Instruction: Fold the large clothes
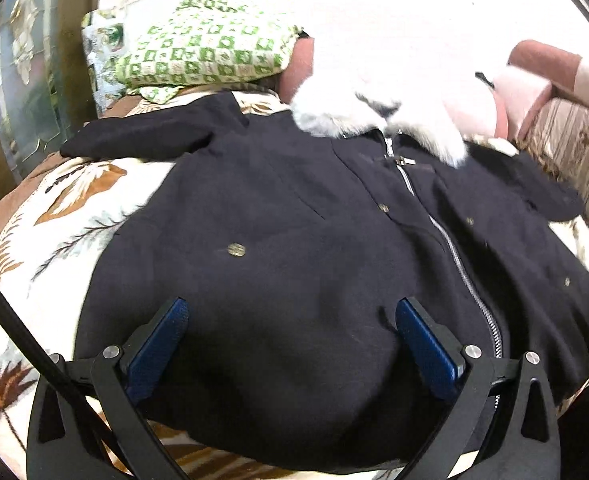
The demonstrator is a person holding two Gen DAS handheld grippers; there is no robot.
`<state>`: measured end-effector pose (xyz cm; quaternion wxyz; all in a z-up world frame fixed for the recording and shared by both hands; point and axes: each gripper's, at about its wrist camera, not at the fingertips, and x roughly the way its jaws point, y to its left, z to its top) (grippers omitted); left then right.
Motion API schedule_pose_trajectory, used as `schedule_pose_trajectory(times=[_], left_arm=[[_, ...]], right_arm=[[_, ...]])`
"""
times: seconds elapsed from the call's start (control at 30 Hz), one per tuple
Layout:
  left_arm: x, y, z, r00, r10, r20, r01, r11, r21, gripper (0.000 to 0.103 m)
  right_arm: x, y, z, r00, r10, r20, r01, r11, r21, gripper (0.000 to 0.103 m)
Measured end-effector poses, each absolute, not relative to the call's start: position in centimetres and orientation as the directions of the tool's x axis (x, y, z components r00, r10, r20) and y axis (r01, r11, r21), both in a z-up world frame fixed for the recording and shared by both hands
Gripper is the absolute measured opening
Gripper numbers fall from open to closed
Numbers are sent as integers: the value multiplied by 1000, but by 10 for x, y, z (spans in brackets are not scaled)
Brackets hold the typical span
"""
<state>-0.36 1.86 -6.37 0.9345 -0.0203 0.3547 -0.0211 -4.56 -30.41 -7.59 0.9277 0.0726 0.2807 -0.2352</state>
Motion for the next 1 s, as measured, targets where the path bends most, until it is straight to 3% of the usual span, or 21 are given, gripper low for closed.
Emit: schedule_pose_trajectory(times=[0.07,0.2,0.43,0.57,0.67,0.87,1.0], left_arm=[[-7,25,-60,756,-62,-652,17,997,-75,103],[-17,30,-49,790,-44,-611,4,998,-67,103],[-31,41,-36,819,-71,-569,17,995,-99,103],[-40,44,-31,835,-77,-545,24,994,-104,103],[-47,46,-26,850,-69,-522,16,994,-106,103],[-53,57,-16,854,-60,-517,-6,992,-124,103],[-61,66,0,869,-1,-495,-62,992,-110,103]], right_arm=[[-51,-299,-74,734,-308,-606,434,899,68,101],[-51,-277,-64,681,-308,-665,379,924,-40,101],[-77,-241,-30,738,-339,-584,339,934,-113,102],[-90,-234,-22,748,-422,-513,407,901,-147,98],[-104,-238,-13,767,-427,-480,435,895,-101,97],[-115,-242,-8,758,-414,-503,440,895,-73,96],[-137,-239,5,797,-446,-407,461,885,-67,96]])
